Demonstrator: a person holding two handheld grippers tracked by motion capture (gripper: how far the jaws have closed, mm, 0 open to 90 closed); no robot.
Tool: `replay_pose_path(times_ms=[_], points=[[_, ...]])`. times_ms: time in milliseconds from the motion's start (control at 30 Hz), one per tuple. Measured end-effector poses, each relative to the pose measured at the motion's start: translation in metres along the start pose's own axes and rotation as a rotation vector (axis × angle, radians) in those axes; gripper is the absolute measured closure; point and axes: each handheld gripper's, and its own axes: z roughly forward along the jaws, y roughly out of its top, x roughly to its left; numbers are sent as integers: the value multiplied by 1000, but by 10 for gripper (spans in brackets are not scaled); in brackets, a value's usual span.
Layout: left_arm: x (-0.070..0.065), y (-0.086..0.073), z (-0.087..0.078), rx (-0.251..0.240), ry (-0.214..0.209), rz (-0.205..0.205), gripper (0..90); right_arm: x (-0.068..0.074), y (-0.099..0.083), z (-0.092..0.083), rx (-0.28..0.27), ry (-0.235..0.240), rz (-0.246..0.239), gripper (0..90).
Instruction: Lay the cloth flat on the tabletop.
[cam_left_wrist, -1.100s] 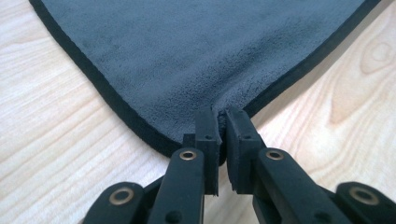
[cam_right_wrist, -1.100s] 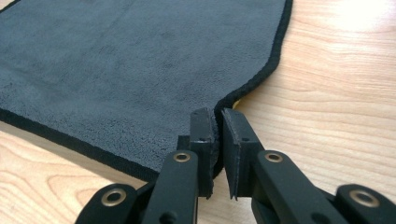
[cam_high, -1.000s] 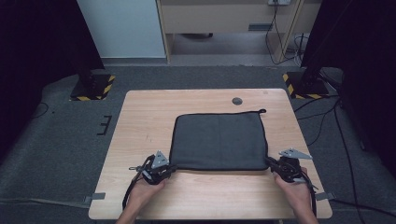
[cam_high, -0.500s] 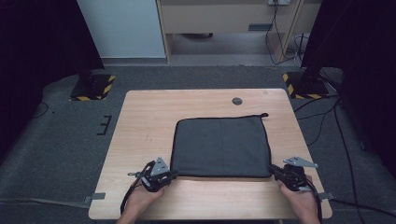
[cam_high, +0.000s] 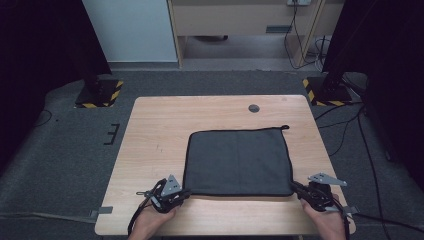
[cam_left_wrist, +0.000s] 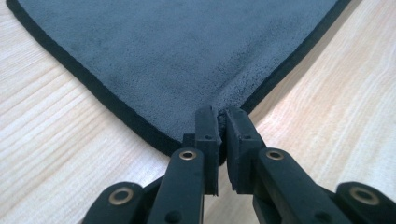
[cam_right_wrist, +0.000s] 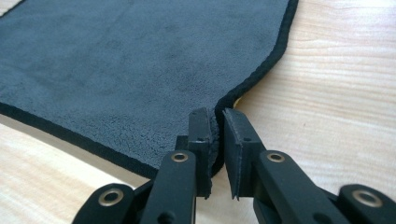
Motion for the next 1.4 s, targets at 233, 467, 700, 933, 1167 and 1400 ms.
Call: replay_pose_path(times_ms=[233, 467, 700, 933, 1167, 1400], points=[[-11, 1, -1, 8, 6, 25, 834, -1, -3, -5, 3, -8, 1, 785], [-11, 0, -5, -46, 33, 13, 611, -4, -4, -10, -6, -33, -8, 585], [5, 11, -4, -64, 48, -40, 246, 10, 12, -3, -49, -15, -60, 360], [32, 24, 14, -26, 39, -106, 144, 38, 30, 27, -61, 56, -110, 296], [51, 29, 26, -8, 45, -134, 108, 56, 39, 48, -61, 97, -143, 269], [66, 35, 26, -19, 68, -144, 87, 73, 45, 65, -50, 141, -159, 217]])
